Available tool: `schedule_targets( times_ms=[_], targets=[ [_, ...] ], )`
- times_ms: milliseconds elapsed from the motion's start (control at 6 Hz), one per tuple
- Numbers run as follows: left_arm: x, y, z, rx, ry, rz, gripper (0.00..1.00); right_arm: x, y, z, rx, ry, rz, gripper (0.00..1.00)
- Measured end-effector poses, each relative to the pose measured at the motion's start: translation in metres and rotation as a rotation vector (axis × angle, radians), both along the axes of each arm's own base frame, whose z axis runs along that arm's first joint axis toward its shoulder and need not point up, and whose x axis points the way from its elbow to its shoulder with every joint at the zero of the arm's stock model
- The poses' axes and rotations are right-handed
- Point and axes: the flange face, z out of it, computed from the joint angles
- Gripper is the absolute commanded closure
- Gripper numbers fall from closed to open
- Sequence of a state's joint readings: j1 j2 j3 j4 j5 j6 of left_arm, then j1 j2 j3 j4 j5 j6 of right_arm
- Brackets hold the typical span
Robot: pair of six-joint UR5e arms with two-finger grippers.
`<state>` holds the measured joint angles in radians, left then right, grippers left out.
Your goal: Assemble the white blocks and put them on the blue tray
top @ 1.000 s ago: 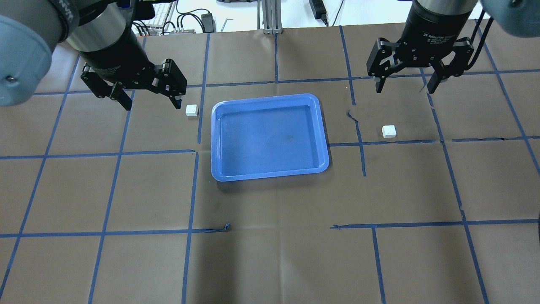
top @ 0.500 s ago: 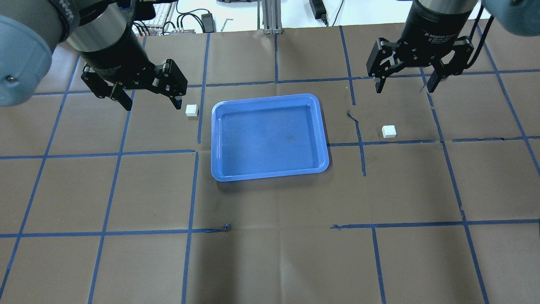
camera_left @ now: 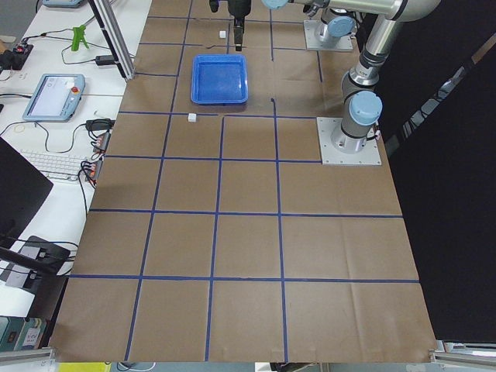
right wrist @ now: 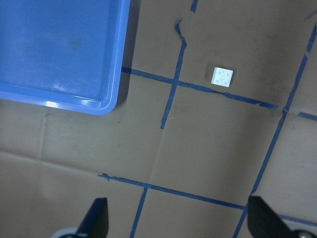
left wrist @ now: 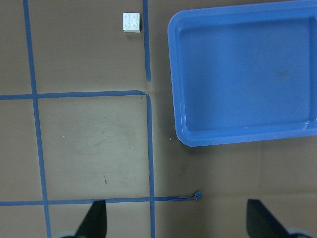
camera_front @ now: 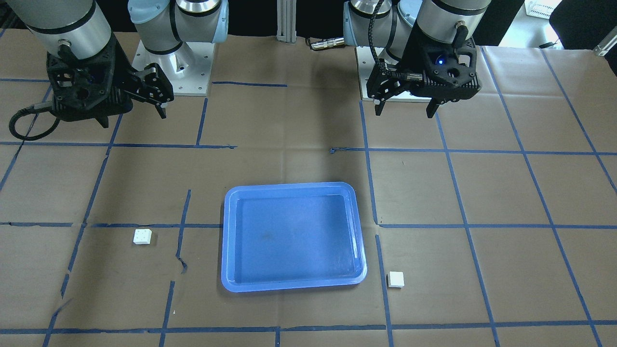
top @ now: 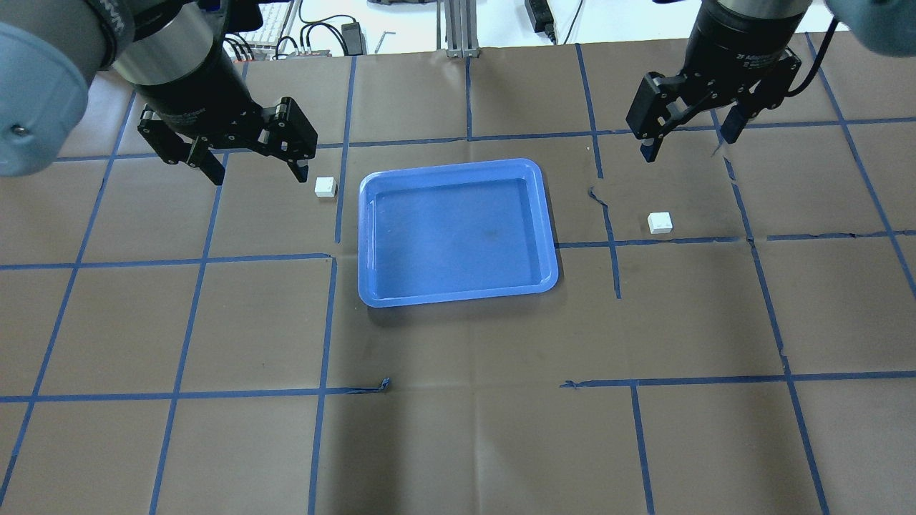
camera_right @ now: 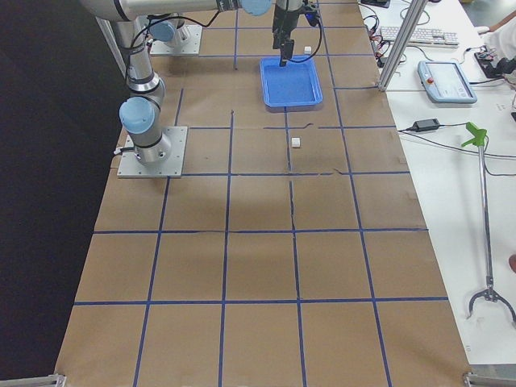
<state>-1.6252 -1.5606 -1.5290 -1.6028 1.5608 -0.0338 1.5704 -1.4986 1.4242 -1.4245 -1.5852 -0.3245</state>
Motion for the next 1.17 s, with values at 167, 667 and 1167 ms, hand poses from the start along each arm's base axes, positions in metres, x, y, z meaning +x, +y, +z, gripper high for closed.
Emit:
schedule_targets(
  times_ms=[167, 667, 1167],
  targets=[
    [0.001, -0.005, -0.002, -0.022, 0.002, 0.002, 0.01, -0.002, -0.006, 0.001, -0.038, -0.006, 0.173, 0.00],
    [0.015, -0.069, -0.069, -0.009, -0.006, 0.046, 0.01, -0.003, -0.033, -0.001, -0.145, 0.006, 0.669, 0.00],
    [0.036, -0.149, -0.169, -0.062, -0.021, 0.072, 0.01, -0.019, -0.087, -0.020, -0.125, -0.007, 1.148, 0.00]
  ],
)
